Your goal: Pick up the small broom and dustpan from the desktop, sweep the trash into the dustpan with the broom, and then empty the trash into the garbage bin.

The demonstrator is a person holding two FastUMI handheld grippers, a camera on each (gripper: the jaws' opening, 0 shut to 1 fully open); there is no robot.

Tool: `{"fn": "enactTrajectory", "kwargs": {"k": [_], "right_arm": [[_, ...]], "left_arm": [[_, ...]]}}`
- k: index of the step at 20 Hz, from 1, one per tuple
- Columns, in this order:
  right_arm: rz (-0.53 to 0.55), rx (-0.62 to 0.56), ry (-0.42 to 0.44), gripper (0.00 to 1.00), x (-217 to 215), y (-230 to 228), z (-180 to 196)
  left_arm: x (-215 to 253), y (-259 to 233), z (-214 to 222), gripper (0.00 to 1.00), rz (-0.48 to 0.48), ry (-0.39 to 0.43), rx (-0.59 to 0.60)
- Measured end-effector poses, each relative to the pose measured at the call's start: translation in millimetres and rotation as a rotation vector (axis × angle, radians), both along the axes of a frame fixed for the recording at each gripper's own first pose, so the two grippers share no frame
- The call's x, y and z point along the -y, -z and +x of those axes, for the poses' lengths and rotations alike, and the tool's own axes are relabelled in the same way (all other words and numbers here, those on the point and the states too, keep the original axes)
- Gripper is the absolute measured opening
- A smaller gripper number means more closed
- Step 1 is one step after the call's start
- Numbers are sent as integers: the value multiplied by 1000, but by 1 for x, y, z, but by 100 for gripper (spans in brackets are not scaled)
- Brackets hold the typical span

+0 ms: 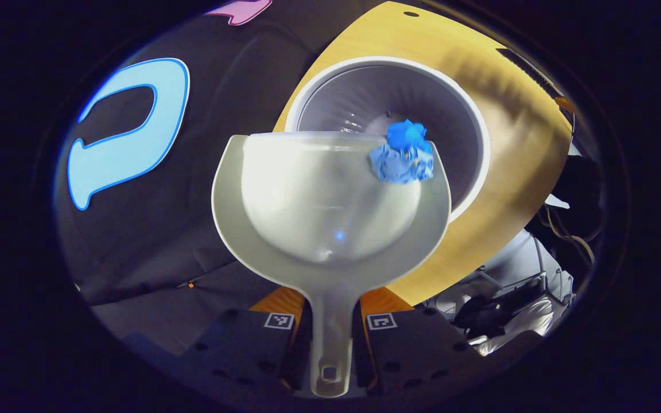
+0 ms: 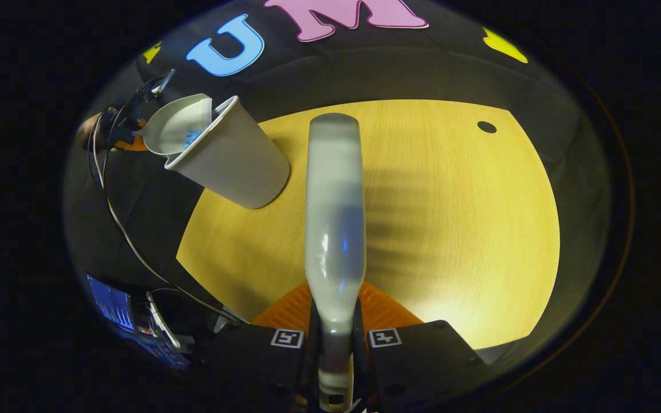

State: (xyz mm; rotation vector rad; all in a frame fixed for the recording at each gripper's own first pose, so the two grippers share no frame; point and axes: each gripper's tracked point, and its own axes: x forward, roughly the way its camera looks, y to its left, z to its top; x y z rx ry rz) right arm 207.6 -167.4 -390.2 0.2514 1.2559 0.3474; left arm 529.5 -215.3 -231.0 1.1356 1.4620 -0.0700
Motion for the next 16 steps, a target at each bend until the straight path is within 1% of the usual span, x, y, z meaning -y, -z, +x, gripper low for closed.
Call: {"fn": "enactTrajectory", "kwargs": {"k": [1,3,4,6,7,8,9,10,11,12,13,14,15,16], "right_arm": [[-1,-6,3,27,-3,0,-2],[-14,-4,9,27,-2,-1,-1],[-23,0,13,27,-2,-1,-1],[-37,6,27,27,-2,-1,-2],[-46,9,34,27,-3,0,-2],[-59,14,44,27,-3,0,-2],[-76,21,55,27,-3,0,-3],[-99,26,68,27,-2,1,-3],[-119,32,80,27,-1,1,-2],[-135,38,96,27,-2,2,-2],[-147,42,117,27,-3,2,-1],[-155,42,139,27,-5,4,0],[-159,38,168,27,-10,6,2],[-155,18,203,27,-16,11,3]], "left_arm": [[4,-1,-12,30,-14,-14,20],[29,-8,-27,30,-21,-34,73],[41,-7,-37,30,-40,-42,128],[74,-10,-60,30,-119,-55,290],[101,-10,-75,30,-184,-64,381],[127,-21,-86,29,-266,-62,458],[171,-21,-100,29,-353,-52,530],[200,-25,-111,30,-440,-18,588],[230,-25,-132,29,-530,-1,627],[267,-9,-135,29,-635,13,650],[317,6,-155,29,-747,10,643],[354,22,-165,29,-844,10,618],[385,43,-175,29,-908,7,610],[411,63,-179,29,-935,8,604]]}}
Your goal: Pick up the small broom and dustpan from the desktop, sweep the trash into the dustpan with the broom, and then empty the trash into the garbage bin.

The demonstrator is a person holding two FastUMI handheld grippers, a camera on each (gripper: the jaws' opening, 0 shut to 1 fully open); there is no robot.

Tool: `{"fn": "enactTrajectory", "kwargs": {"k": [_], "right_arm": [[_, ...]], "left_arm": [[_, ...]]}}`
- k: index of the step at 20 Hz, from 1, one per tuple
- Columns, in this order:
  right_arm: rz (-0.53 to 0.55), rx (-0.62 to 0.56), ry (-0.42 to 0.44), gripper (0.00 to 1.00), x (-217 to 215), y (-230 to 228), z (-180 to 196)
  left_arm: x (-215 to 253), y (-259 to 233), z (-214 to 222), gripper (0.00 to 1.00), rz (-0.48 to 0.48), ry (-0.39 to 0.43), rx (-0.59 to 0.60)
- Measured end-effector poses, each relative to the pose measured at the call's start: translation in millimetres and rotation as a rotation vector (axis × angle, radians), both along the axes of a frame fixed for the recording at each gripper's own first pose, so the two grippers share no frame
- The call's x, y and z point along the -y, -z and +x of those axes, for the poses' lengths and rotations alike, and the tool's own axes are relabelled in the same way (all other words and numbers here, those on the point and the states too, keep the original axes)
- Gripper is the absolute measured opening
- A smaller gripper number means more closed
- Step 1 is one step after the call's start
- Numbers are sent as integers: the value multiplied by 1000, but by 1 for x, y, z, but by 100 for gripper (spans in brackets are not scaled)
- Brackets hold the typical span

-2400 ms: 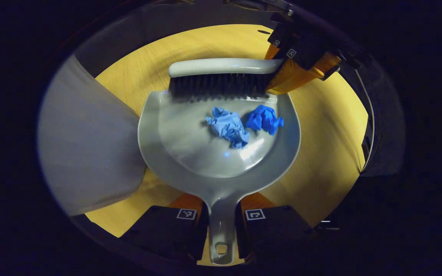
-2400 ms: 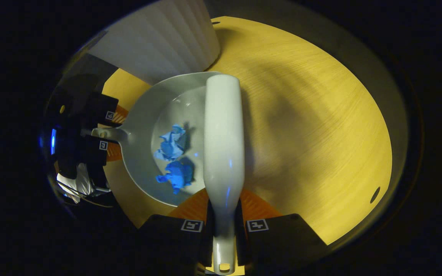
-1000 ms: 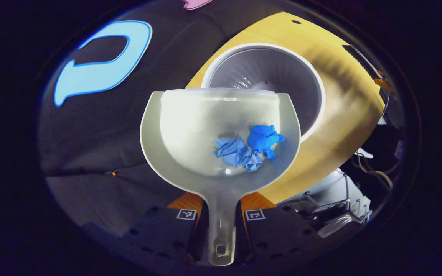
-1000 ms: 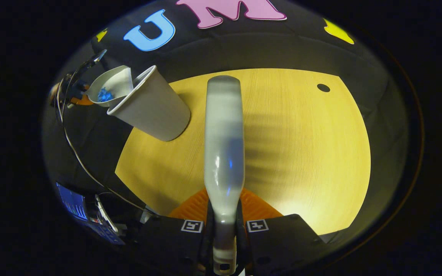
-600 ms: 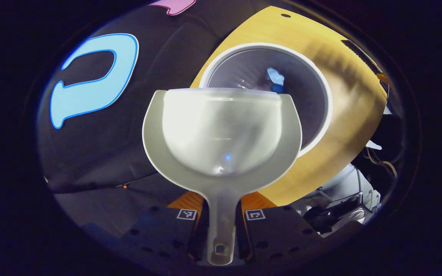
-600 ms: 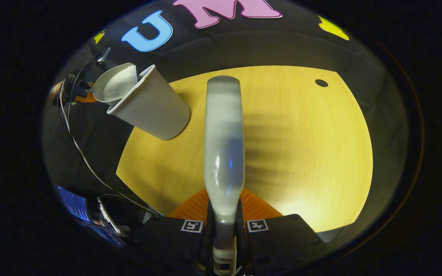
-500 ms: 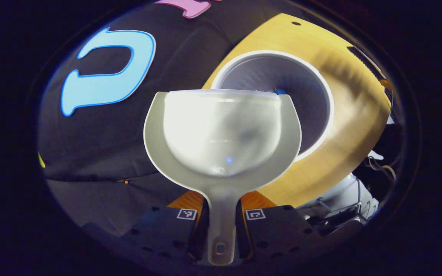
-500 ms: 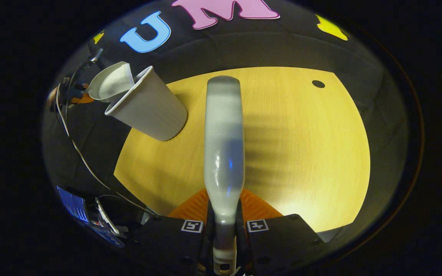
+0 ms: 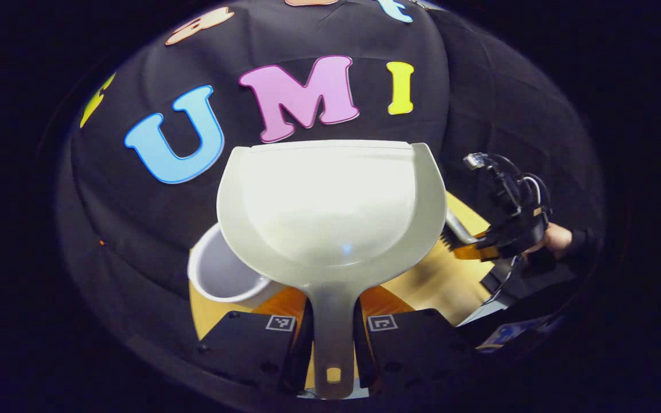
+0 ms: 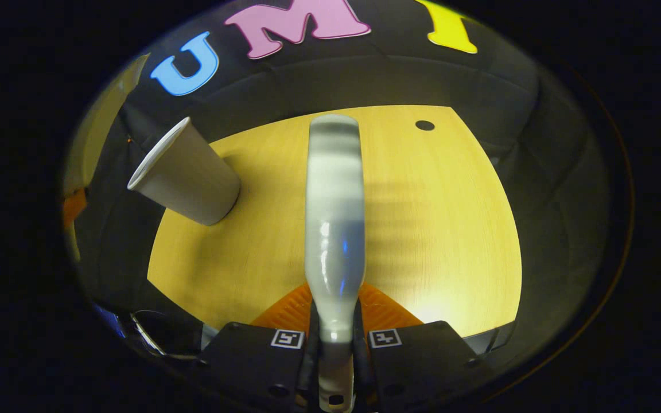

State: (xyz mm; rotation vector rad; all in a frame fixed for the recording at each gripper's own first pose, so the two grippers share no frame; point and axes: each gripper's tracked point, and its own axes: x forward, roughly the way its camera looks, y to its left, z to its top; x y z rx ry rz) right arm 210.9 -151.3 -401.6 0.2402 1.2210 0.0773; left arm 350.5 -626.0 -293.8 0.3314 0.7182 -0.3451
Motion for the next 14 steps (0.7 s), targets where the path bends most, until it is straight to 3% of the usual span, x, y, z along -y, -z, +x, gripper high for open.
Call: {"fn": "enactTrajectory", "kwargs": {"k": [3,6,9,14], "right_arm": [[2,-56,63,27,-23,8,9],[-83,-113,-61,27,-29,36,22],[-96,-204,-108,27,-40,41,28],[-120,-328,-159,27,-35,46,32]], "left_arm": [[53,68,-1,29,-53,-79,-85],[72,151,12,30,-113,-226,-241],[59,211,30,30,-54,-336,-357],[67,213,30,30,-126,-448,-506]]}}
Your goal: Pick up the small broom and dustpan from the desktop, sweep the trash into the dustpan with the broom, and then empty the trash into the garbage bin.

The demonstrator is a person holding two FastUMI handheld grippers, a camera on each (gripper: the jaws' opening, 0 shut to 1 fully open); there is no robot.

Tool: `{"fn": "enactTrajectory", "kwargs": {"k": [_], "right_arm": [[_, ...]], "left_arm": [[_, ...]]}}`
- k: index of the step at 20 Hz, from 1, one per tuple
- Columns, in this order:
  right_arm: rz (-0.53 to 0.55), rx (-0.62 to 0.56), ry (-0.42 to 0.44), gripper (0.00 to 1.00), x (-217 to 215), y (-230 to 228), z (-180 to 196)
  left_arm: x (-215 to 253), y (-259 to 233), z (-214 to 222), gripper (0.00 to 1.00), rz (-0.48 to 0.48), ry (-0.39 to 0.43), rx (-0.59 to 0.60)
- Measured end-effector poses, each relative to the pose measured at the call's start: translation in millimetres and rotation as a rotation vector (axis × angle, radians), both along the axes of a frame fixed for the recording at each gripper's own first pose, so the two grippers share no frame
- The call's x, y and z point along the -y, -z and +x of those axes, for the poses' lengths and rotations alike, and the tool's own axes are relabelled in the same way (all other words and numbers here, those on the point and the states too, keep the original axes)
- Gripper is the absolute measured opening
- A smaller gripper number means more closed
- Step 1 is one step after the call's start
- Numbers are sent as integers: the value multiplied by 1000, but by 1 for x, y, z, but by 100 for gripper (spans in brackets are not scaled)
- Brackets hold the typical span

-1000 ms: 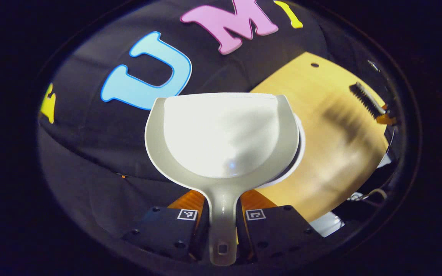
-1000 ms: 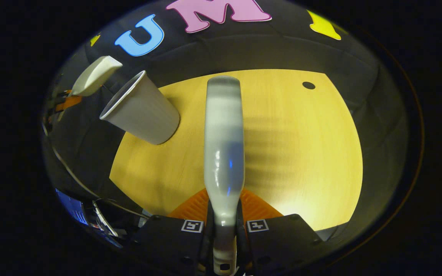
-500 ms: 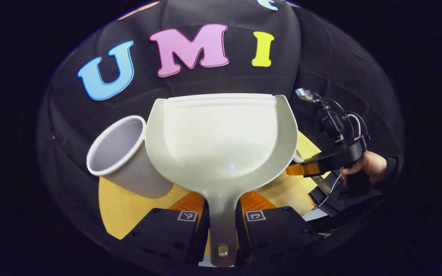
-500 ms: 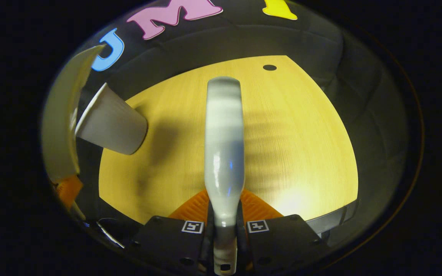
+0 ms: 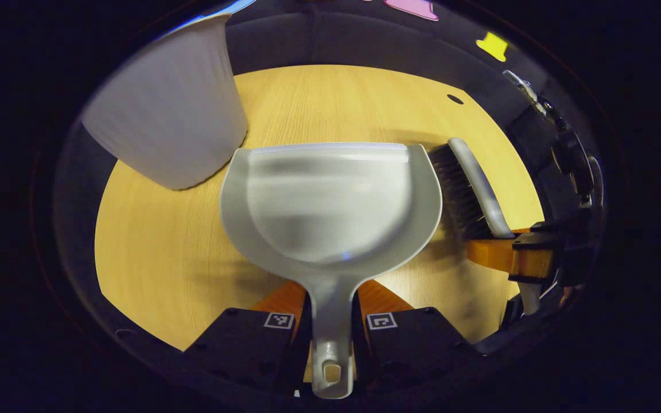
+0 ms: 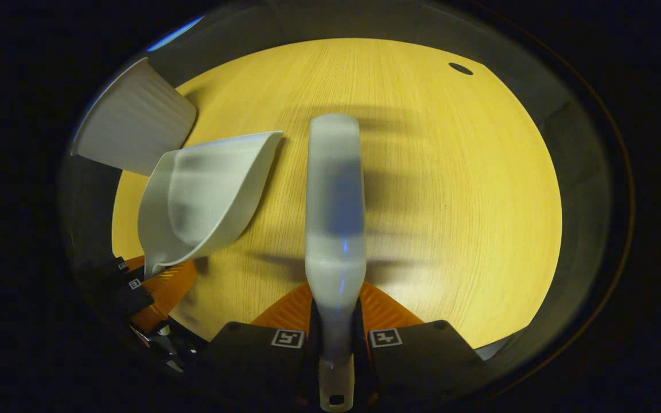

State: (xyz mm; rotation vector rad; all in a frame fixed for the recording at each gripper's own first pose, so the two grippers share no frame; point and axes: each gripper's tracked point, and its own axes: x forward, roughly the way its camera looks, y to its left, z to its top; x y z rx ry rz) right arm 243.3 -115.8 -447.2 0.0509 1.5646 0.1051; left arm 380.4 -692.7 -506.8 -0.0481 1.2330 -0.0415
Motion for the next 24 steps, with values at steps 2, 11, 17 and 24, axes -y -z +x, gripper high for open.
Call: {"fn": "enactTrajectory", "kwargs": {"k": [2,11,17,24], "right_arm": [[-1,-5,-9,27,-5,-2,8],[9,-23,35,56,-12,2,20],[92,53,104,92,-19,-40,21],[104,533,192,98,2,-175,-6]], "left_arm": [[1,0,-2,30,13,1,-21],[0,-6,-6,34,44,22,-89],[-2,-30,-13,75,63,43,-14],[5,-166,-71,75,-48,30,496]]}}
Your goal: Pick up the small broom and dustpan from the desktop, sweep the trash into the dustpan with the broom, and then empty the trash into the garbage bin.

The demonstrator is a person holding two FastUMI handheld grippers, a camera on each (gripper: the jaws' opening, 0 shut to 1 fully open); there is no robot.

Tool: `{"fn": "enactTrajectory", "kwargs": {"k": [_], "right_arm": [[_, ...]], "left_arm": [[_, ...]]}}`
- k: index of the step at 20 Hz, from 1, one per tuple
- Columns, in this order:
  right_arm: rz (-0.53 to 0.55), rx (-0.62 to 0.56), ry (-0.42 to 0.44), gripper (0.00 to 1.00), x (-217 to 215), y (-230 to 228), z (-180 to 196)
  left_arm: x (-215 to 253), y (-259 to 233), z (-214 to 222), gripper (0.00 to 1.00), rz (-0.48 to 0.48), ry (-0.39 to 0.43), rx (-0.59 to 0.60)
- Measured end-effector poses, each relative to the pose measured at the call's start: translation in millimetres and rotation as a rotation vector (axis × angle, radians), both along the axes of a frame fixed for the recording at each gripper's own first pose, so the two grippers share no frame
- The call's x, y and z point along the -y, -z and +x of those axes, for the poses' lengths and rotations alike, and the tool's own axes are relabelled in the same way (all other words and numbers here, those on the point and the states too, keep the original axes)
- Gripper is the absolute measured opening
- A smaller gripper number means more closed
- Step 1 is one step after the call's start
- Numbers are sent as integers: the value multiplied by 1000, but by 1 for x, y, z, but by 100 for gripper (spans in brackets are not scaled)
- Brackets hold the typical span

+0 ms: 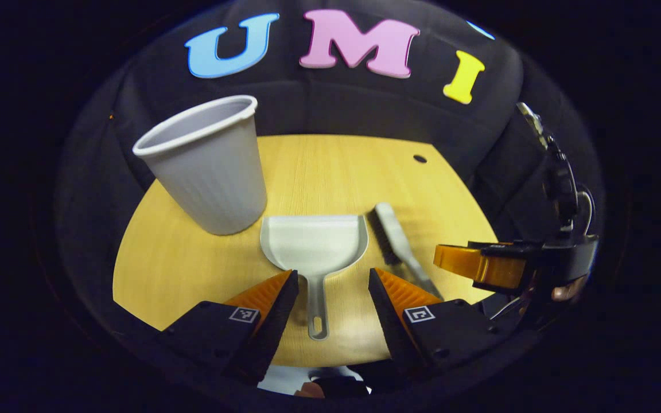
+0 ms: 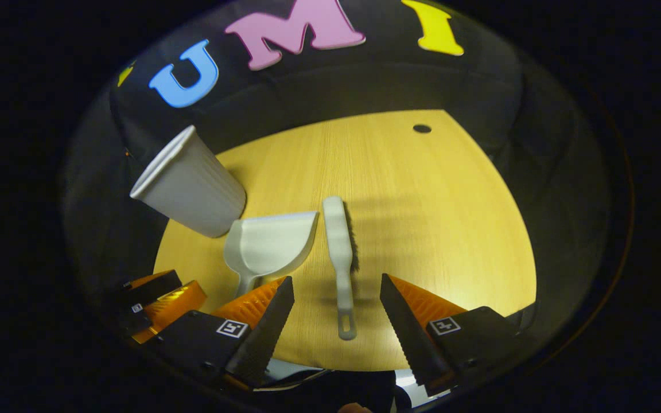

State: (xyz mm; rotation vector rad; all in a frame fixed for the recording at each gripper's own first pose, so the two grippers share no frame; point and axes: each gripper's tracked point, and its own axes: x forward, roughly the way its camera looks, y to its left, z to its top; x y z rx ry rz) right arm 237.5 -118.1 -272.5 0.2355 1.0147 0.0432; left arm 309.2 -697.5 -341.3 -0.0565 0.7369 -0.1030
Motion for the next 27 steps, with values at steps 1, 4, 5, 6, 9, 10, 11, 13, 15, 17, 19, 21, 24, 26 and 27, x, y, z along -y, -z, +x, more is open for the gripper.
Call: {"fn": "enactTrajectory", "kwargs": {"k": [1,4,5,6,9,10,11,13,15,17,19,21,24,26,27], "right_arm": [[-27,77,1,98,1,-17,-6],[-77,340,-36,98,-20,-93,-12],[-74,412,-55,98,-34,-120,-17],[-78,469,-65,97,-43,-143,-24],[-9,692,-85,97,-76,-217,-40],[0,739,-109,97,-86,-230,-46],[4,772,-130,97,-101,-238,-54],[16,846,-163,97,-121,-260,-65],[14,912,-178,97,-126,-275,-77],[23,951,-169,97,-126,-283,-82],[47,960,-145,97,-128,-289,-84],[59,977,-133,97,-127,-297,-88],[41,1044,-155,97,-128,-315,-87],[26,1063,-173,97,-129,-317,-86],[30,1055,-177,96,-131,-314,-86]], "left_arm": [[-1,-22,-9,75,-27,-8,72],[-12,-65,-42,75,-58,-6,308],[-15,-77,-58,75,-37,-5,375],[-14,-86,-70,75,-12,0,436],[-6,-93,-92,74,7,-2,517],[-9,-90,-95,74,16,-11,528],[-10,-90,-99,74,21,-28,536],[-7,-94,-100,74,14,-60,563],[-10,-98,-107,74,-6,-94,587],[-10,-101,-108,74,-28,-116,610],[-13,-102,-110,74,-35,-146,623],[-14,-104,-114,74,-39,-157,638],[-17,-111,-114,74,-13,-160,682],[-20,-115,-116,74,23,-160,702],[-21,-117,-115,74,30,-166,713]]}}
